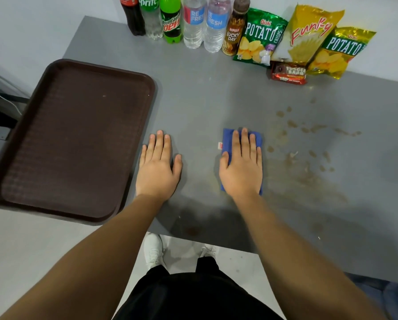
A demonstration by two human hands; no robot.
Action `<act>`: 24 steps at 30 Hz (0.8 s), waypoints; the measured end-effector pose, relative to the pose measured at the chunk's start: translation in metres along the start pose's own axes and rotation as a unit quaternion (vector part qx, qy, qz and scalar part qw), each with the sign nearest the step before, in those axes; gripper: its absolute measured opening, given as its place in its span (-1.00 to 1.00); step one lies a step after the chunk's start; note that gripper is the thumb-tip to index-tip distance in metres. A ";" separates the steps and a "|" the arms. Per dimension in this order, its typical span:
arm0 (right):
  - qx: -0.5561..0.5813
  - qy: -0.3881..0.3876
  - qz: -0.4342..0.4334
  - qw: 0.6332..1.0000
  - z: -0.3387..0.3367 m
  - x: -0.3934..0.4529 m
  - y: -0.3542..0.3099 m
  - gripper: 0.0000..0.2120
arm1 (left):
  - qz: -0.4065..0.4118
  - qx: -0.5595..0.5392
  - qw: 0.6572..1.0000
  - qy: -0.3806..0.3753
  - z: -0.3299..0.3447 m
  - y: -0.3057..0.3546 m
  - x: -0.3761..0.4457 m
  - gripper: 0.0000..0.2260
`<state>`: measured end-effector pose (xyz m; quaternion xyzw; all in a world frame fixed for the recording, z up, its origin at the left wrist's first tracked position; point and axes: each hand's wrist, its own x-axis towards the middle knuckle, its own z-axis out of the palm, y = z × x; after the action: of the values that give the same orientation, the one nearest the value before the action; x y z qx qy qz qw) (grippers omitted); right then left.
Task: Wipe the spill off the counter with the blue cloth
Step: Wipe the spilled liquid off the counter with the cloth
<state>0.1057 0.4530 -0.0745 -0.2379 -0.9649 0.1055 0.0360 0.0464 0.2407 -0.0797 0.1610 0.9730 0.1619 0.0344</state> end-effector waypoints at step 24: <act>0.003 -0.033 -0.045 0.998 0.000 0.011 -0.024 -0.37 | 0.000 -0.009 1.000 0.005 0.000 -0.001 0.000 -0.42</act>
<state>0.0856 0.4375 -0.0690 -0.1907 -0.9749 0.1144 0.0099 0.0465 0.2396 -0.0804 0.1600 0.9716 0.1719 0.0308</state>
